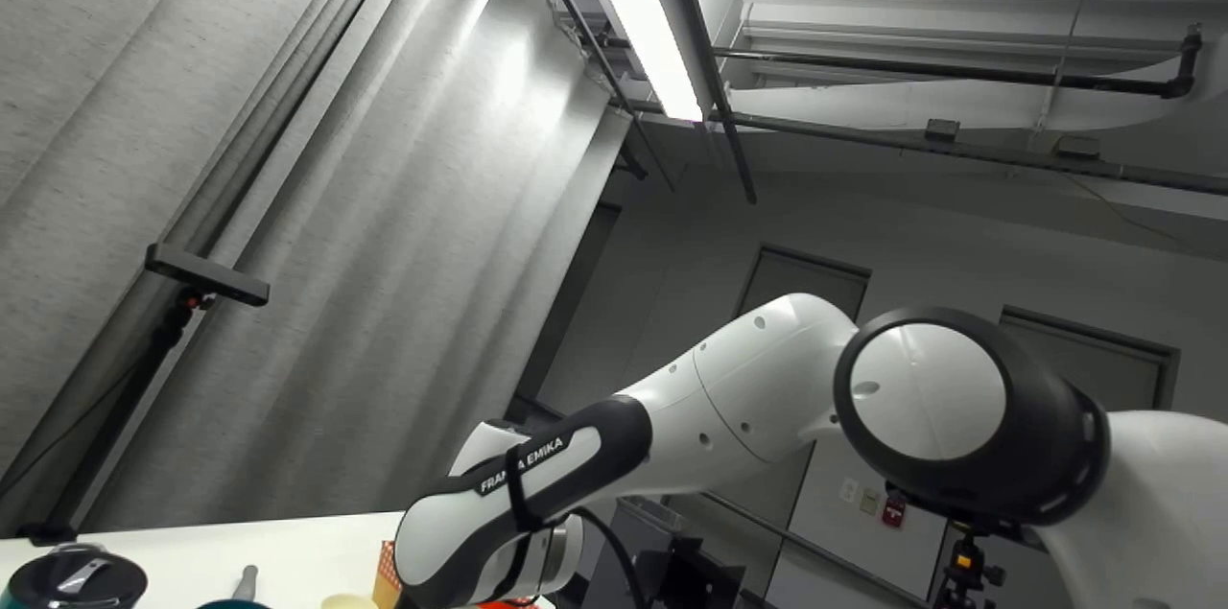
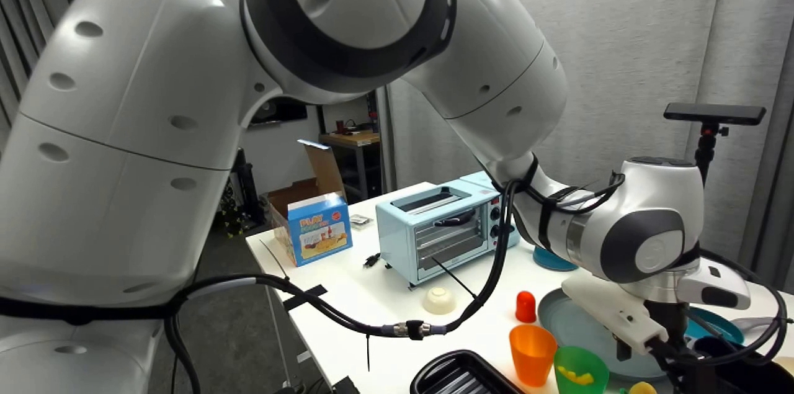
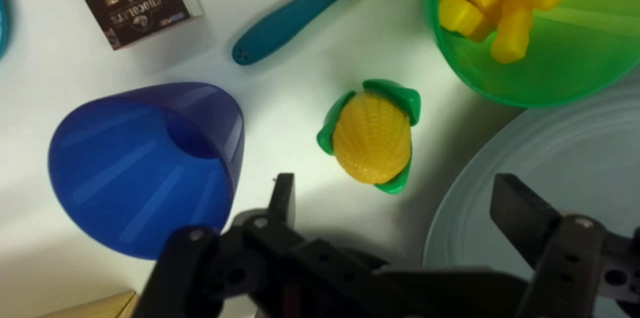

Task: Pick the yellow and green object and the brown object and out them in the pot

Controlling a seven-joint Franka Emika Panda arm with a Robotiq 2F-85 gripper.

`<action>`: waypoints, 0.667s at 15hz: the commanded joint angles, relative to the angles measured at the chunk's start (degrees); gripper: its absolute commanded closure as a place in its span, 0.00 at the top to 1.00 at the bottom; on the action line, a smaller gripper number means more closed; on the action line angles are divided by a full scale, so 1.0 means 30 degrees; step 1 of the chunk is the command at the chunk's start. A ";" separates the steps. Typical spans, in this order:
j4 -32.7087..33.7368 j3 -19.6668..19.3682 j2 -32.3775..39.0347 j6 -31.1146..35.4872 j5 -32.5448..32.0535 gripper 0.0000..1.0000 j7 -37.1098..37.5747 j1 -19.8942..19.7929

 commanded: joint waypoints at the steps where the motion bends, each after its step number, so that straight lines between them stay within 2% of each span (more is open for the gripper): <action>1: 0.0156 -0.0161 0.0206 -0.0278 -0.0568 1.00 0.0618 0.0016; 10: -0.0057 -0.0414 0.0422 -0.0311 -0.0562 1.00 0.0695 -0.0006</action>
